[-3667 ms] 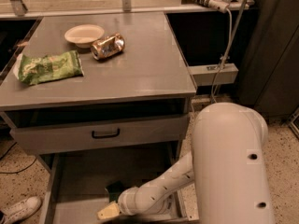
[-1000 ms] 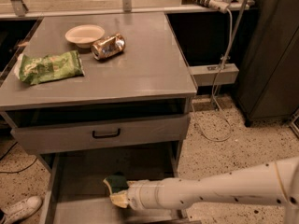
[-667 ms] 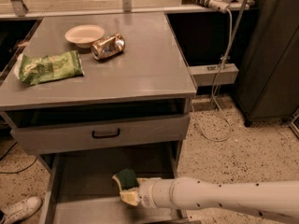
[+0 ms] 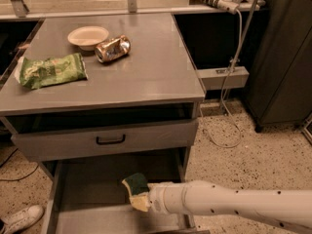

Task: Pick sponge from middle drawer and place on counter

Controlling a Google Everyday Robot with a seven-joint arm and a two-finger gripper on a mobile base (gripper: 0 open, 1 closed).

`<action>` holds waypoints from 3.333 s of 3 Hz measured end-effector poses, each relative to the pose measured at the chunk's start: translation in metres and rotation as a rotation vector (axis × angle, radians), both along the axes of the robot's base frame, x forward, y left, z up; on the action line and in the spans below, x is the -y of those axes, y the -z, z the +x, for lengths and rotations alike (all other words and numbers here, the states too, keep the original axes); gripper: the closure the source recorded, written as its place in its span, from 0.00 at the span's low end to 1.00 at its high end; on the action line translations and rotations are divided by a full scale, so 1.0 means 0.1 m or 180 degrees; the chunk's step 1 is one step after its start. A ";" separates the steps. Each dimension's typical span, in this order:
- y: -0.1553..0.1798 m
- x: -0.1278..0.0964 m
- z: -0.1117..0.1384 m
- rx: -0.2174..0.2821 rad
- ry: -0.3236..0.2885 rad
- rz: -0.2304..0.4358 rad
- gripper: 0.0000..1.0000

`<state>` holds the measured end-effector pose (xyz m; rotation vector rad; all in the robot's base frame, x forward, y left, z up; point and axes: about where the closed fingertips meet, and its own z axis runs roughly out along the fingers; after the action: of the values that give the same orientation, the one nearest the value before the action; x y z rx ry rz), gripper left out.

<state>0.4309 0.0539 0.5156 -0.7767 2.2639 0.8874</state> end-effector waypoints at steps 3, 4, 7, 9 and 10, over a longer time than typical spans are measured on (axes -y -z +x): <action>-1.27 0.72 0.06 0.0262 0.0238 -0.0436 1.00; -1.27 0.76 0.05 0.0262 0.0257 -0.0450 1.00; -2.32 1.02 0.18 0.0644 0.0441 -0.0705 1.00; -2.95 1.11 0.23 0.0939 0.0530 -0.0828 1.00; -2.88 1.07 0.21 0.0866 0.0500 -0.0830 1.00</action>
Offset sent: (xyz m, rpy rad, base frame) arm 0.0114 -0.0969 0.1441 -0.1872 -0.0737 -0.1155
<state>0.4523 -0.0535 0.8039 -0.7670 2.1827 0.3918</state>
